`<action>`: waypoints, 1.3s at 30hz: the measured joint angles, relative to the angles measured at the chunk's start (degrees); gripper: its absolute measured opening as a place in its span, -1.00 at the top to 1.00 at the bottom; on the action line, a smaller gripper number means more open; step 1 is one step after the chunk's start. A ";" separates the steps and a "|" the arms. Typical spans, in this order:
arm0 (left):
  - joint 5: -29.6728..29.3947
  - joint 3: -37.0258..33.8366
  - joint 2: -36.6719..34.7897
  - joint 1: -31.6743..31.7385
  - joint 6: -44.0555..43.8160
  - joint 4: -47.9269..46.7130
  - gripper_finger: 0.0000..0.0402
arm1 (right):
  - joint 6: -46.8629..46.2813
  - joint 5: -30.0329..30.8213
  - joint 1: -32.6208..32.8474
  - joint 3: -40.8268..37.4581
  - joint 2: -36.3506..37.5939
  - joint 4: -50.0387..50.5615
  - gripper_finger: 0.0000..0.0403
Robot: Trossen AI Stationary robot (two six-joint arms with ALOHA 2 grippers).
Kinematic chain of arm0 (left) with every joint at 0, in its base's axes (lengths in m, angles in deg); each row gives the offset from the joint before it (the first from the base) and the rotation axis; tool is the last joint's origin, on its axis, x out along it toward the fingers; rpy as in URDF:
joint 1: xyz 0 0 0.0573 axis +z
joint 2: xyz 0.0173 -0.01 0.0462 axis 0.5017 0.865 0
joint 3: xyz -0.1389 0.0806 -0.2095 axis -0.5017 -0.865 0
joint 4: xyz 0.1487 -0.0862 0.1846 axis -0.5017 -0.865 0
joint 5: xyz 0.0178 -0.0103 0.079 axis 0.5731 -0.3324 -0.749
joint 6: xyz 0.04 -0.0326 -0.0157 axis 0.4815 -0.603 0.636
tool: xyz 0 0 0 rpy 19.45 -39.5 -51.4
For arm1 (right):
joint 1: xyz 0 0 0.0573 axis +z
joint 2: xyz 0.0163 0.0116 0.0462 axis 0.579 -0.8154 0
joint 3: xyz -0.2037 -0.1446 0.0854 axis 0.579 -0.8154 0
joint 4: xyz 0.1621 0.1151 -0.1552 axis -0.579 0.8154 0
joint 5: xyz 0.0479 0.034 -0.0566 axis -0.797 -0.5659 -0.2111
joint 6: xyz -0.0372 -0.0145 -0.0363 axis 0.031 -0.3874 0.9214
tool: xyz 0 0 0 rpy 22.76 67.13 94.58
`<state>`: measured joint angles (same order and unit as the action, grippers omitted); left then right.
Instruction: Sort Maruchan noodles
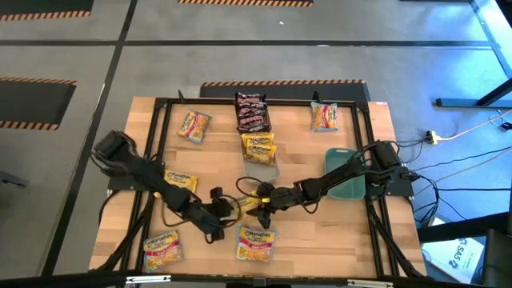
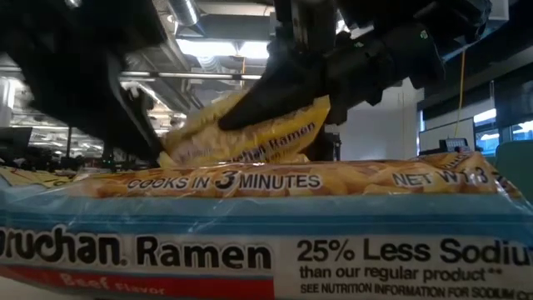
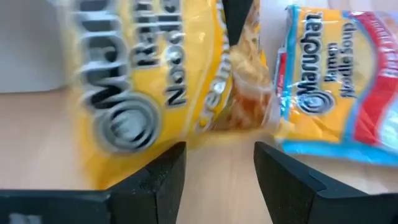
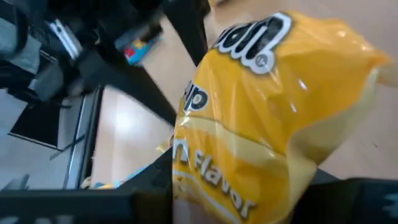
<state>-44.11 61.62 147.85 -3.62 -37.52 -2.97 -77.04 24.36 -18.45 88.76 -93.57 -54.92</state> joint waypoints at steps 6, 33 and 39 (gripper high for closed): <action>-4.03 -0.02 -10.80 -3.08 -0.29 -9.59 0.09 | 4.38 -1.47 0.09 -0.02 3.21 1.97 0.30; -0.62 -0.09 -16.86 0.31 3.70 -4.61 -0.33 | 29.70 21.64 10.46 -0.07 20.59 18.12 0.29; -3.21 -0.08 -14.71 0.50 10.17 9.28 -0.33 | 40.73 26.09 13.70 -0.09 20.08 9.85 0.29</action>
<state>-47.32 61.54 133.14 -3.13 -27.35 6.31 -36.32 50.45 -4.74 88.67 -73.48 -45.07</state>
